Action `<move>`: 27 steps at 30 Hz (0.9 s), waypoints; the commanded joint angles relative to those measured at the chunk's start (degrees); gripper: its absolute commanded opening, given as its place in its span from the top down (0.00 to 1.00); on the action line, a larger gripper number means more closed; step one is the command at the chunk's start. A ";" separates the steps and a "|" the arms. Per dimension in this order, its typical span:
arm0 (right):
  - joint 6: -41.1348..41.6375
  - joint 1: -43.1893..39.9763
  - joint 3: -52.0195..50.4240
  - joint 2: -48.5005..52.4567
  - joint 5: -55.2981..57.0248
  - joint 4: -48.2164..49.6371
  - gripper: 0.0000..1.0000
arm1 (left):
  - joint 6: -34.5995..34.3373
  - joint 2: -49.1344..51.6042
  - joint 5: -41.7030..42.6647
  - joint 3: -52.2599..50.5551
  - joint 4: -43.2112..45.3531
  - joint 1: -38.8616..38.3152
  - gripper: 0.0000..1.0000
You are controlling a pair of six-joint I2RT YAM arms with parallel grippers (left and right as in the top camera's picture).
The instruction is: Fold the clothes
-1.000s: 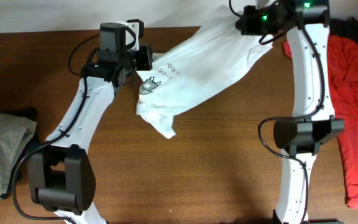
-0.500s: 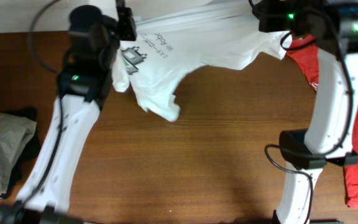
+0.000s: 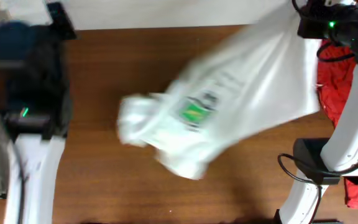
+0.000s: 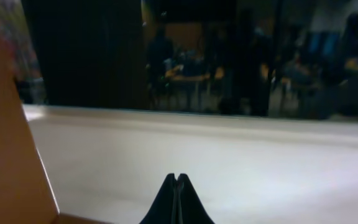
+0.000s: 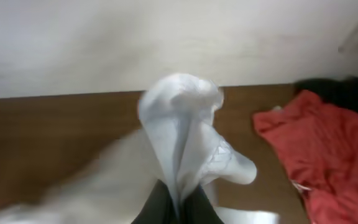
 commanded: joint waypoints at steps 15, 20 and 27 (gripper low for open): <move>0.83 12.98 -15.41 2.91 4.04 9.94 0.96 | -0.24 22.91 17.00 -0.52 -7.17 -1.62 1.00; 0.87 22.99 -6.99 2.84 4.07 15.37 0.96 | -0.24 22.91 17.00 -0.52 -7.93 -1.62 1.00; 6.10 15.82 2.01 0.02 11.82 18.18 0.96 | -0.37 22.93 17.07 -0.52 -7.98 -1.62 1.00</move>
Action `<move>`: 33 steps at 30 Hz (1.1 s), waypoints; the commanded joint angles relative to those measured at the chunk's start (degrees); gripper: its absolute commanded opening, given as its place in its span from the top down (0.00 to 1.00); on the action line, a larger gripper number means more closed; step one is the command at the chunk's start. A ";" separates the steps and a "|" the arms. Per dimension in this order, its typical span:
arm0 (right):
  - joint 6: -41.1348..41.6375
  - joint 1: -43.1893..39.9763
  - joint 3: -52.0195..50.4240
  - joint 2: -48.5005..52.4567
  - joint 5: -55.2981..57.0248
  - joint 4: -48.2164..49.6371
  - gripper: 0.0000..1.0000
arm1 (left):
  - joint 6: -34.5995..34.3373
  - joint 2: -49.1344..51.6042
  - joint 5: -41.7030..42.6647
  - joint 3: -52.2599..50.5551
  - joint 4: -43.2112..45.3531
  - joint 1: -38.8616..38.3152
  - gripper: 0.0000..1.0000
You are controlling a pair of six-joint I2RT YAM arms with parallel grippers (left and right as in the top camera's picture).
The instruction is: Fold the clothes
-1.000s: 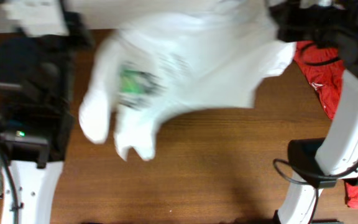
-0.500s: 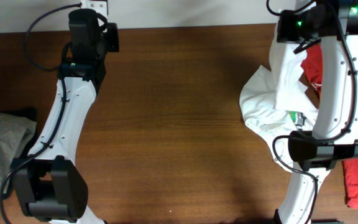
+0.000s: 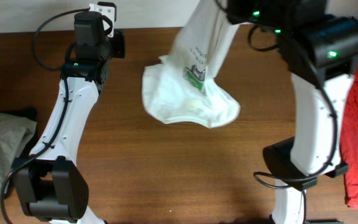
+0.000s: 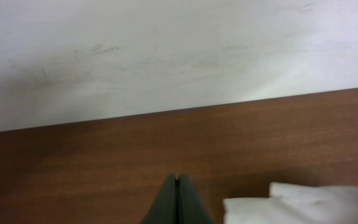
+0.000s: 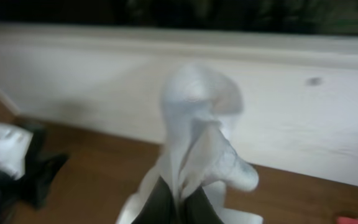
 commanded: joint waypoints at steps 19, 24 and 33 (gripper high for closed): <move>9.29 -8.83 -25.79 -1.73 4.81 -4.72 0.96 | -6.99 17.00 22.40 0.26 0.85 -11.30 0.85; 9.49 -8.83 -25.79 -1.73 3.32 -5.11 0.96 | -9.03 22.86 22.34 0.26 2.56 -13.94 0.60; 9.44 -8.76 -25.79 -1.73 3.32 -6.67 0.96 | -11.43 29.55 18.25 0.26 1.68 -12.52 0.36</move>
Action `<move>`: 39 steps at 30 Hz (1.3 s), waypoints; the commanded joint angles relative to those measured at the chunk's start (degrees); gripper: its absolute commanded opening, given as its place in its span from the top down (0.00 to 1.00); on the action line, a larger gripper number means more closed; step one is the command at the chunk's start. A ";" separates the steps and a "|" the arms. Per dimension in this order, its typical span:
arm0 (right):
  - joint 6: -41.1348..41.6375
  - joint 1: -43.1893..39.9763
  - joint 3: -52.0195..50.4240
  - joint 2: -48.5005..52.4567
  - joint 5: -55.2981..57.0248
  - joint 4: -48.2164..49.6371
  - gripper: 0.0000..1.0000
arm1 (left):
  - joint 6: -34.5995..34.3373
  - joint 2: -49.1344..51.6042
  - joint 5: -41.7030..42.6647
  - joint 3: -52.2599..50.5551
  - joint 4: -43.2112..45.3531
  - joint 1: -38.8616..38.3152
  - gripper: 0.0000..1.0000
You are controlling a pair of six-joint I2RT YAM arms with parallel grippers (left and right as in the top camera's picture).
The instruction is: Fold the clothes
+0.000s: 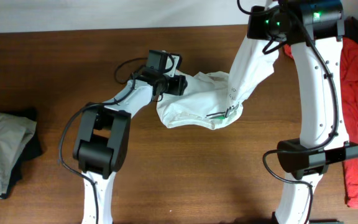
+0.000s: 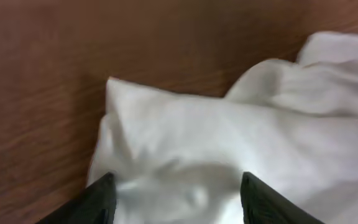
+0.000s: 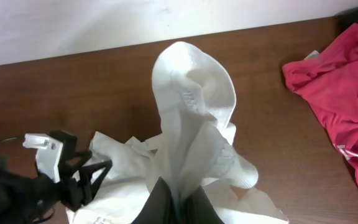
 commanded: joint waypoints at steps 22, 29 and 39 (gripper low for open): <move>0.76 -0.02 -0.02 -0.72 -0.13 -0.24 0.96 | 3.23 -18.82 -21.44 12.70 -2.43 4.50 1.00; 3.76 -4.37 -0.04 0.13 0.22 1.18 0.96 | 4.98 -29.42 -29.51 12.70 -7.63 11.52 1.00; 4.44 -8.63 -0.31 7.58 -3.39 -0.28 0.96 | 4.98 -29.97 -29.51 12.70 -5.97 17.27 1.00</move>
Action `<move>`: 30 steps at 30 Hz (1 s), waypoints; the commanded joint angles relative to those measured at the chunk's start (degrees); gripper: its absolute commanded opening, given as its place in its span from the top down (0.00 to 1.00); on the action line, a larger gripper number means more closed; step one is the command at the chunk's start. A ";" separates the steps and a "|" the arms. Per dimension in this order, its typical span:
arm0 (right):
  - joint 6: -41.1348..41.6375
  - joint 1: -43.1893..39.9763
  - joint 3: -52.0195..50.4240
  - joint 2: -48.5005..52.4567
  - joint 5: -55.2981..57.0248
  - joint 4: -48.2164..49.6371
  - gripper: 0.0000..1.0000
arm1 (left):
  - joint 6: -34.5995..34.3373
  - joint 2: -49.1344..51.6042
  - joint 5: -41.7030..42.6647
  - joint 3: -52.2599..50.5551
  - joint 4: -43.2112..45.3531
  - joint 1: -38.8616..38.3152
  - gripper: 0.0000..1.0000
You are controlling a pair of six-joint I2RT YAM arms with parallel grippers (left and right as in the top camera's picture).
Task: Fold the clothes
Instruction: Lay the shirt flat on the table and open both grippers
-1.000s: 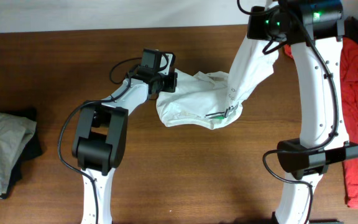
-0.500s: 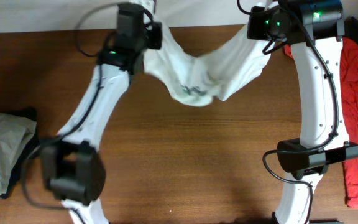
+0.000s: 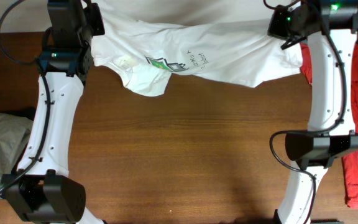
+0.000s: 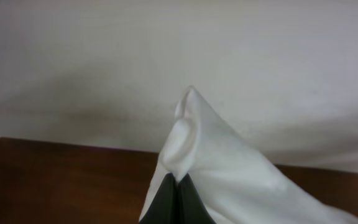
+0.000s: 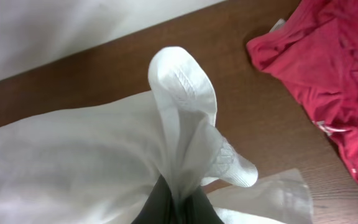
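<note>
A white T-shirt (image 3: pixel 191 56) with a green printed logo hangs stretched between both arms, raised over the table's far edge. My left gripper (image 3: pixel 92 15) is shut on one end of it; in the left wrist view the white cloth (image 4: pixel 204 162) rises out of the closed fingertips (image 4: pixel 176 186). My right gripper (image 3: pixel 284 28) is shut on the other end, and in the right wrist view a bunched fold of the shirt (image 5: pixel 185 106) comes up from the pinched fingers (image 5: pixel 179 202).
A red garment lies along the table's right side, also seen as red cloth (image 5: pixel 328 74) in the right wrist view. A grey folded garment sits at the left edge. The brown wooden table (image 3: pixel 185 155) stretches below the shirt, with a white wall behind.
My left gripper, open over the crumpled shirt on the table, is now shut on it and raised at the far left. The shirt now hangs spread between both grippers instead of bunched.
First my right gripper held the shirt at the far right while the left was shut and empty at the far left. Then the shirt hung bunched mid-table. Then the left gripper stood open at the crumpled heap. Now both hold it stretched wide.
</note>
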 commanded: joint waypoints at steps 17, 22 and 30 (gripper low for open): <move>-0.02 -2.99 -0.22 -5.09 2.99 1.55 0.96 | 3.96 -18.21 -1.03 5.38 0.74 6.51 1.00; 0.00 -1.46 -0.24 -16.15 8.31 -4.96 0.96 | 3.98 -27.39 -0.98 5.38 -4.20 6.45 1.00; 3.28 6.01 -0.26 -18.58 10.16 -9.79 0.96 | 4.98 -30.40 2.62 5.38 -5.53 6.47 1.00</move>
